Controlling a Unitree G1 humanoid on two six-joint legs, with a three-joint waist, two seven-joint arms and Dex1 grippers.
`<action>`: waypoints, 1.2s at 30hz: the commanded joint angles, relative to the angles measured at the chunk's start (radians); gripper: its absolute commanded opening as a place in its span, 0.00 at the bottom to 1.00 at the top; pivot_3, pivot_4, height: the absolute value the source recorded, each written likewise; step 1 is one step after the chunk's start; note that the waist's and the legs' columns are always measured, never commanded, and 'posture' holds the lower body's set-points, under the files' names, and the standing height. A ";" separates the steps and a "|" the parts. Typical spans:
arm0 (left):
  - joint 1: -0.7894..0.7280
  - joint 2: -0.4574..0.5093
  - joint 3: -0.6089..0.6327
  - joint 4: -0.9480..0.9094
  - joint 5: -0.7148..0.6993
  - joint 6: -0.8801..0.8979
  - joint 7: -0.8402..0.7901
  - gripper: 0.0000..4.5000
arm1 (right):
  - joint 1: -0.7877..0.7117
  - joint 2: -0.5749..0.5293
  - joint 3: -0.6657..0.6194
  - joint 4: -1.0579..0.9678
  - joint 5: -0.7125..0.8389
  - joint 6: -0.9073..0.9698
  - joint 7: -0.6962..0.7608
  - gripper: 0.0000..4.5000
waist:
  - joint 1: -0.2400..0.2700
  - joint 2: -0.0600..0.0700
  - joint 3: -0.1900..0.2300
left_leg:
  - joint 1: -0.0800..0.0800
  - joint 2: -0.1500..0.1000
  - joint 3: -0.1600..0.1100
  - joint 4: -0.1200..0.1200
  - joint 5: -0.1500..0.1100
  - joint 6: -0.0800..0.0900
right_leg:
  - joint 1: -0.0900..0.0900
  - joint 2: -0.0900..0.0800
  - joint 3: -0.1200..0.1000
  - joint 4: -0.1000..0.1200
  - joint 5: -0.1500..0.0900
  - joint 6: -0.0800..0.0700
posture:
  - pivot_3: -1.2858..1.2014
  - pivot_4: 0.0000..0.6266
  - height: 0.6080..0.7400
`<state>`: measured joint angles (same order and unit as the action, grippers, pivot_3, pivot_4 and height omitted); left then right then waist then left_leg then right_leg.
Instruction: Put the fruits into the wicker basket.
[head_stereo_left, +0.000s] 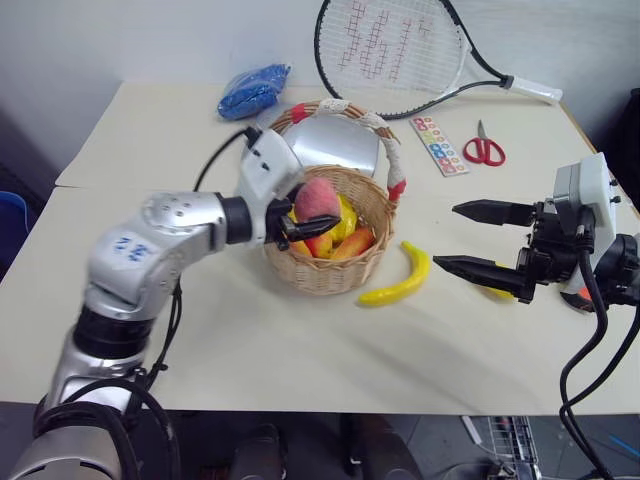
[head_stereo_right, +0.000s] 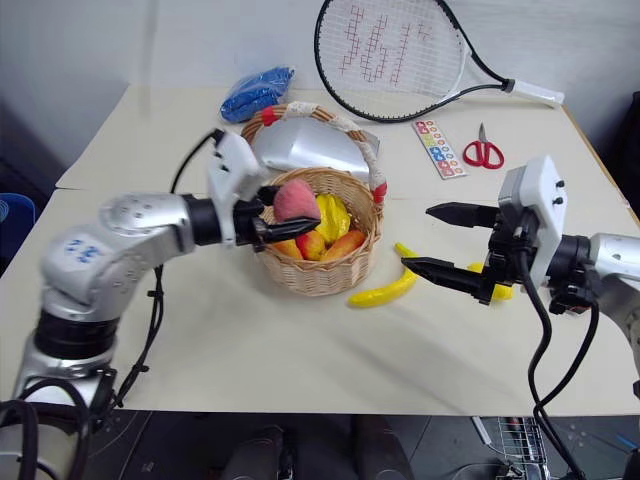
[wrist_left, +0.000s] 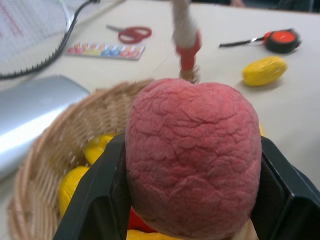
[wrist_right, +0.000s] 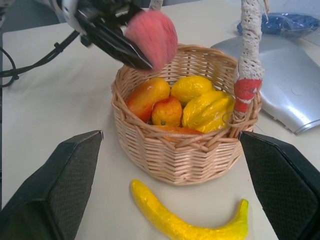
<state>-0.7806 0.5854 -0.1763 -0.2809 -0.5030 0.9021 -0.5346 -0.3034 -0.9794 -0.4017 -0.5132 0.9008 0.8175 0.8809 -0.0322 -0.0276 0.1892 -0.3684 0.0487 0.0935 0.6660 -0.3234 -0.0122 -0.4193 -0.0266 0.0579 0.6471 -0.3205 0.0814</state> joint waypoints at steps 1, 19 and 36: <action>-0.006 0.004 -0.004 0.033 0.057 -0.065 -0.032 0.72 | 0.015 -0.010 -0.043 -0.037 0.022 -0.007 -0.011 1.00 | 0.002 0.000 0.000 | 0.000 0.000 0.000 0.000 0.000 0.000 | 0.000 0.000 0.000 0.000 0.000 0.000 | 0.52 0.24 1.00; 0.041 0.096 0.237 -0.040 -0.126 -0.078 -0.301 0.99 | 0.306 0.014 -0.188 -0.079 -0.010 -0.005 -0.077 1.00 | 0.004 0.000 0.000 | -0.001 0.000 -0.001 0.000 0.002 0.000 | -0.002 -0.001 0.000 0.002 0.000 0.000 | 0.52 0.24 1.00; 0.192 0.332 0.422 0.075 -0.343 -0.111 -0.698 0.99 | 0.427 0.164 -0.092 -0.052 -0.128 -0.003 -0.232 1.00 | 0.003 -0.007 0.001 | 0.000 -0.002 -0.002 0.000 0.004 0.004 | -0.001 -0.001 -0.001 0.006 0.002 -0.001 | 0.52 0.24 1.00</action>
<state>-0.5667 0.9139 0.2491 -0.1633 -0.8111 0.7843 -1.2166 0.1539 -0.8256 -0.5078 -0.5727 0.7749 0.7924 0.7111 -0.0287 -0.0344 0.1899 -0.3686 0.0466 0.0916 0.6663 -0.3197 -0.0088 -0.4208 -0.0276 0.0574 0.6530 -0.3188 0.0806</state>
